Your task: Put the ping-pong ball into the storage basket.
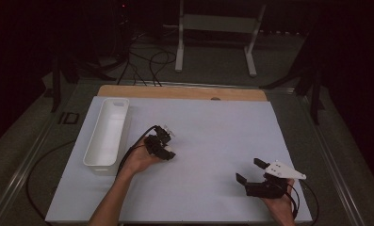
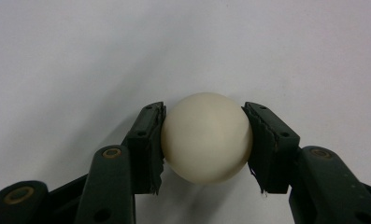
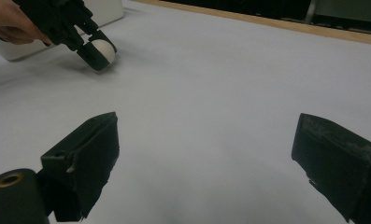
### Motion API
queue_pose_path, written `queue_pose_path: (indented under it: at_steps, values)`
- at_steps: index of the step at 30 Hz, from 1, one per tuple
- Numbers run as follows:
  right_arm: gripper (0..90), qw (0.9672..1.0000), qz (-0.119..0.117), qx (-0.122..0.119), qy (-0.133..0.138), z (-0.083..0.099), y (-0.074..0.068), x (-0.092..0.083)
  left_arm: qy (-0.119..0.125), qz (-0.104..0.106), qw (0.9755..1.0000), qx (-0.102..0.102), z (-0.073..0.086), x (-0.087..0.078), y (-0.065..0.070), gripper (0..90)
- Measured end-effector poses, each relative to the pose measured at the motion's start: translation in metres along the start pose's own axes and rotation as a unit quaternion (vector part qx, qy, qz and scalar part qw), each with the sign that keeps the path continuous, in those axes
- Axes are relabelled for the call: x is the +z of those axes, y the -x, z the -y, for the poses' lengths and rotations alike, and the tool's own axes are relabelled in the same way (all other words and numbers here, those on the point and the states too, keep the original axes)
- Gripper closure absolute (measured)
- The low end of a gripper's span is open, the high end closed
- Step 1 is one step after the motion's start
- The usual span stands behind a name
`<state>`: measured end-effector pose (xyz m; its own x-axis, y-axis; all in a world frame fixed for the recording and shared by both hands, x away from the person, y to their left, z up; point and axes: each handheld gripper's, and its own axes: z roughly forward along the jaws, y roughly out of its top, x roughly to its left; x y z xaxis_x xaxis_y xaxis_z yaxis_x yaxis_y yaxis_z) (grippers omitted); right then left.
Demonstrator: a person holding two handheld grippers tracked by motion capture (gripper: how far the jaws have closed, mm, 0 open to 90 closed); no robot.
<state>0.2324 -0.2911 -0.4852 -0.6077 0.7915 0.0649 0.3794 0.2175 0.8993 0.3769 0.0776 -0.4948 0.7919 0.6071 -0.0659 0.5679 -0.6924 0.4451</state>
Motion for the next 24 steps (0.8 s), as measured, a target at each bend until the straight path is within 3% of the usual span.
queue_pose_path:
  at_steps: [24]
  values:
    - [7.2,0.9995,0.002,0.007,0.029,0.001,0.004,-0.002,0.007,-0.003,1.0000,-0.001,-0.005,-0.014,0.002,51.1]
